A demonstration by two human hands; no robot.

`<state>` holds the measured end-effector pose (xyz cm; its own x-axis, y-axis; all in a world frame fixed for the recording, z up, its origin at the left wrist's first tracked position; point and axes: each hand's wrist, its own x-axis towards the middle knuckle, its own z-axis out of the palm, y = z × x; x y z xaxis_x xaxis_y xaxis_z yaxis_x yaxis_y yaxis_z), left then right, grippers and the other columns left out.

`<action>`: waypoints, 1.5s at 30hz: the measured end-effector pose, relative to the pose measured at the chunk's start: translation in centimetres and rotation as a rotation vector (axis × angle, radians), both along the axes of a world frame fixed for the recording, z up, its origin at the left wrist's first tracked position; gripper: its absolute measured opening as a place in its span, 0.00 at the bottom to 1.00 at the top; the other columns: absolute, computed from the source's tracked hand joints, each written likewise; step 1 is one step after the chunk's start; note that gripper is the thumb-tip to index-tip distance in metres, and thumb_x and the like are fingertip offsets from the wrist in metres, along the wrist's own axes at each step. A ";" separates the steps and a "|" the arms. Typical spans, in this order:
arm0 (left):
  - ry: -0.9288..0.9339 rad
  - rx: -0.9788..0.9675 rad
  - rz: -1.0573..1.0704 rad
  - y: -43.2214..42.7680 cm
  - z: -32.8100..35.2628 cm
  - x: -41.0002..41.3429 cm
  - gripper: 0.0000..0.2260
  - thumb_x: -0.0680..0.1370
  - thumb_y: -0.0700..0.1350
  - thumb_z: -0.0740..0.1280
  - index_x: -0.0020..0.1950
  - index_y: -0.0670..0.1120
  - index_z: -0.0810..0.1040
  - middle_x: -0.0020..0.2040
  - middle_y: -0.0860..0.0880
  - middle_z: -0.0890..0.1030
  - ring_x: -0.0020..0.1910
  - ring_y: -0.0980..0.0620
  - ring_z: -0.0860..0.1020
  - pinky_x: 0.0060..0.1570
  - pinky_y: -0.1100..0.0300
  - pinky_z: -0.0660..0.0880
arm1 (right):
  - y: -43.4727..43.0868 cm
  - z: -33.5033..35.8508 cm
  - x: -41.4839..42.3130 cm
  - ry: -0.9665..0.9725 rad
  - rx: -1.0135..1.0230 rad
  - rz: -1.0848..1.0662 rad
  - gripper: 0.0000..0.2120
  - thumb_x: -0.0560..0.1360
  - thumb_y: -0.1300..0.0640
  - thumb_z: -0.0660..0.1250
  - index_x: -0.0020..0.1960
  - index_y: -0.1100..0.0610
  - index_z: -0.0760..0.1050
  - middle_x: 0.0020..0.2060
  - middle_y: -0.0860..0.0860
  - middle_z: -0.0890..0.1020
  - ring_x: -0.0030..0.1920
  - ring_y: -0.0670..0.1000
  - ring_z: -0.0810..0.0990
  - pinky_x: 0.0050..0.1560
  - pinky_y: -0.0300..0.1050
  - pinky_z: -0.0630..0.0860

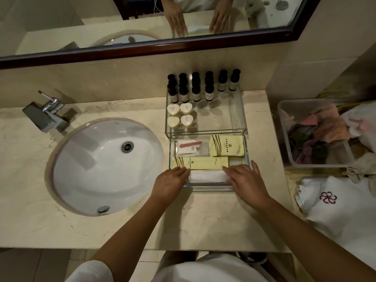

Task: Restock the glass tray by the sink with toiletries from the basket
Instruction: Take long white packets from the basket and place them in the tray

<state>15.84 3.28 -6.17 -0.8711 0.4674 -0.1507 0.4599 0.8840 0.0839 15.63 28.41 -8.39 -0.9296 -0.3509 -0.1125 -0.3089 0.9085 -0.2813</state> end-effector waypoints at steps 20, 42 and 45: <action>0.071 -0.050 0.017 -0.4 -0.1 0.4 0.30 0.58 0.47 0.82 0.57 0.41 0.81 0.53 0.45 0.83 0.50 0.47 0.83 0.46 0.54 0.80 | -0.1 2.2 -0.6 -0.135 -0.070 -0.020 0.24 0.77 0.48 0.62 0.72 0.49 0.64 0.70 0.47 0.68 0.72 0.47 0.61 0.74 0.48 0.40; -0.193 -0.024 0.583 -3.5 3.4 4.6 0.20 0.79 0.49 0.61 0.71 0.50 0.65 0.67 0.51 0.70 0.64 0.50 0.71 0.53 0.53 0.73 | -4.3 5.7 -1.0 -0.181 -0.017 0.145 0.19 0.79 0.50 0.59 0.68 0.53 0.69 0.63 0.51 0.75 0.62 0.53 0.71 0.59 0.44 0.68; -0.195 -0.011 0.657 -4.7 3.8 6.6 0.19 0.80 0.48 0.60 0.70 0.49 0.66 0.66 0.50 0.70 0.63 0.50 0.71 0.52 0.54 0.73 | -6.0 6.5 -1.0 -0.155 -0.005 0.223 0.18 0.78 0.51 0.59 0.67 0.54 0.70 0.61 0.52 0.76 0.61 0.54 0.71 0.58 0.45 0.69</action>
<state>22.40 -1.37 -2.37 -0.9300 -0.1508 -0.3352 -0.1944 0.9758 0.1003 14.62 22.39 -1.91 -0.8010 -0.5463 -0.2451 -0.4546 0.8213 -0.3448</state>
